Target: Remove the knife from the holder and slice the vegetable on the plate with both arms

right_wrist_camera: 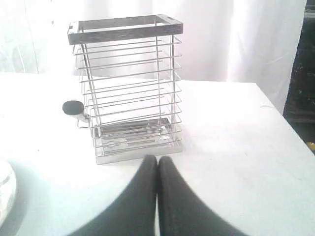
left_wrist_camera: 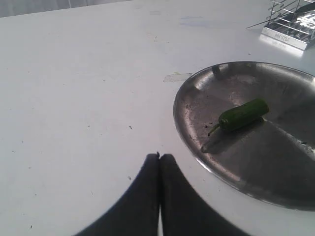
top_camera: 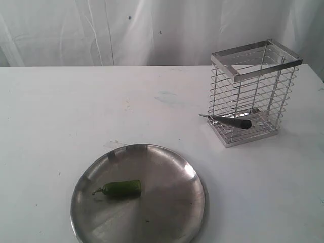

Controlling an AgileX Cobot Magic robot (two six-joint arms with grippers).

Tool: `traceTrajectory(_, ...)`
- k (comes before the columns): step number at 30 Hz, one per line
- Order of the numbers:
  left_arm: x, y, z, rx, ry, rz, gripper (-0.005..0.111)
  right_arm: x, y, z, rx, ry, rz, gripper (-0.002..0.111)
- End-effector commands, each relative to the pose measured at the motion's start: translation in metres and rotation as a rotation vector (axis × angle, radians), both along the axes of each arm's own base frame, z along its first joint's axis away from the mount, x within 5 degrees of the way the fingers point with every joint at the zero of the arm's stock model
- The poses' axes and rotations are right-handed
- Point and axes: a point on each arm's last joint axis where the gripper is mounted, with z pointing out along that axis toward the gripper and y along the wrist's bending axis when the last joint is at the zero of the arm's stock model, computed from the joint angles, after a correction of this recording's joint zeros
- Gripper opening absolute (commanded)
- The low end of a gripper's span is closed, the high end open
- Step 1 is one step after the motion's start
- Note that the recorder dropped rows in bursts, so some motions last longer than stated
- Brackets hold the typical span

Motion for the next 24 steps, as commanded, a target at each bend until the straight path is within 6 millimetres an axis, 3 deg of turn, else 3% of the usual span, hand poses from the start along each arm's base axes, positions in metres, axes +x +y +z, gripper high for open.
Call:
traceTrajectory(1,0.0,0.0,-0.001,-0.008,0.007,0.0,0.0,0.0,0.0,0.0,-0.007,-0.014,-0.004,0.0)
traceTrajectory(8,0.0,0.0,-0.001,-0.008,0.007,0.0,0.0,0.0,-0.001,0.002,0.0,-0.034,-0.007,0.0)
traceTrajectory(13,0.0,0.0,-0.001,-0.008,0.007,0.0,0.0,0.0,-0.002,0.018,0.375,-0.173,-0.03,0.0)
traceTrajectory(18,0.0,0.0,-0.001,-0.008,0.007,0.0,0.0,-0.002,-0.005,0.03,0.468,-0.307,-0.031,0.0)
traceTrajectory(24,0.0,0.0,-0.001,-0.008,0.007,0.0,0.0,-0.002,-0.005,0.03,0.686,-0.288,-0.02,0.0)
